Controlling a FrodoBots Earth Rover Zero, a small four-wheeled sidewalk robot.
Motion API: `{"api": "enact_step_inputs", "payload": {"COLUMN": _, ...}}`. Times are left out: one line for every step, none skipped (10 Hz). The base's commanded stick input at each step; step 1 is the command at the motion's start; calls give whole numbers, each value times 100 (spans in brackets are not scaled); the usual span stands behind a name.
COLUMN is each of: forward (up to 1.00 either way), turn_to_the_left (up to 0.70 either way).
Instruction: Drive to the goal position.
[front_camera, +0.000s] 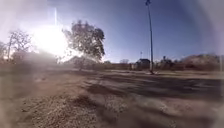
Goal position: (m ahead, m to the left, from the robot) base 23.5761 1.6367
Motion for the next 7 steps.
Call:
{"api": "enact_step_inputs", "payload": {"forward": 50, "turn_to_the_left": 0}}
{"api": "enact_step_inputs", "payload": {"forward": 50, "turn_to_the_left": 0}}
{"api": "enact_step_inputs", "payload": {"forward": 50, "turn_to_the_left": 0}}
{"api": "enact_step_inputs", "payload": {"forward": 50, "turn_to_the_left": 0}}
{"api": "enact_step_inputs", "payload": {"forward": 50, "turn_to_the_left": 0}}
{"api": "enact_step_inputs", "payload": {"forward": 50, "turn_to_the_left": 0}}
{"api": "enact_step_inputs", "payload": {"forward": 50, "turn_to_the_left": 0}}
